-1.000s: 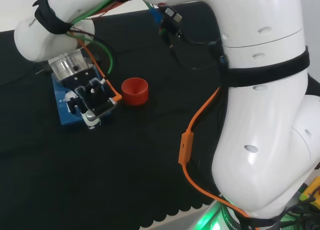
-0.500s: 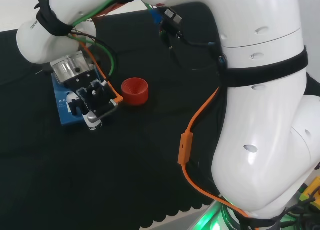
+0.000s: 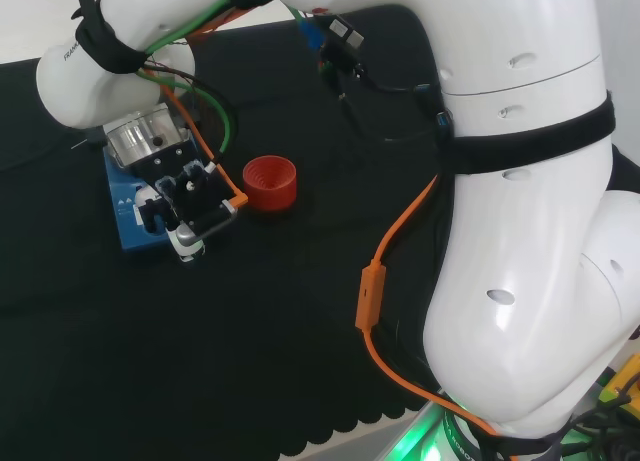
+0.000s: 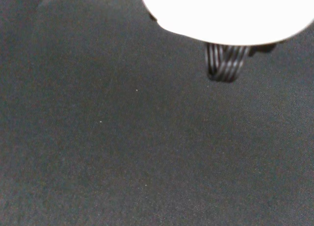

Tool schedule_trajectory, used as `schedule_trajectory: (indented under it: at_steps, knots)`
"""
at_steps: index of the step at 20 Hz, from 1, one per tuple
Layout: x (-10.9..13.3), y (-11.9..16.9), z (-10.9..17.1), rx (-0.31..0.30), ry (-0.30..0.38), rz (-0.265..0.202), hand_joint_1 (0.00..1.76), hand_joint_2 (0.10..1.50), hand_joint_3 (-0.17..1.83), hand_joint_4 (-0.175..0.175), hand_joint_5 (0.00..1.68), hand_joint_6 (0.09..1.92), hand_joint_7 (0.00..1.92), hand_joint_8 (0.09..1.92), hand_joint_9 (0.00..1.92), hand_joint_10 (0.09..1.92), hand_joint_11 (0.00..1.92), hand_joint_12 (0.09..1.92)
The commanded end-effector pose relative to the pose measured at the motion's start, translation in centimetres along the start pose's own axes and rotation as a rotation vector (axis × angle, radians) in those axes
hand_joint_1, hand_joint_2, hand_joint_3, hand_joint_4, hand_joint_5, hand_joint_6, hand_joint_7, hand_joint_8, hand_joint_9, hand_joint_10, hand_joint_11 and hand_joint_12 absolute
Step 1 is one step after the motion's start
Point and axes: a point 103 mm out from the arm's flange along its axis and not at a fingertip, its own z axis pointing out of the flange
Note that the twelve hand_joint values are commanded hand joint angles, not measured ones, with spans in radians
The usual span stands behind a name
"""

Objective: Turn on the heater.

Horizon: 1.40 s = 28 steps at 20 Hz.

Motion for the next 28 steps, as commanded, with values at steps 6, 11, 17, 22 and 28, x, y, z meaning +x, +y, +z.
schedule_trajectory:
  at_steps: [6,11,17,22,28]
  knots:
    - [-0.5,0.1,-0.2,-0.007,0.004,0.009,1.58,0.41,1.40,-0.071,0.23,0.51,1.57,1.91,1.69,1.79,1.53,1.51]
    - [-1.3,-0.1,-1.5,-0.025,-0.009,0.026,1.58,0.41,1.40,-0.072,0.23,0.51,1.57,1.91,1.69,1.79,1.53,1.51]
    - [-1.1,0.1,-1.5,-0.020,-0.014,0.026,1.58,0.41,1.40,-0.073,0.23,0.52,1.57,1.91,1.69,1.79,1.53,1.51]
    - [-0.7,0.5,-0.9,-0.011,-0.009,0.018,1.58,0.41,1.41,-0.074,0.23,0.52,1.57,1.91,1.69,1.79,1.53,1.51]
    - [-0.7,1.3,-0.5,0.001,0.001,0.014,1.58,0.41,1.41,-0.074,0.23,0.52,1.57,1.91,1.69,1.79,1.54,1.51]
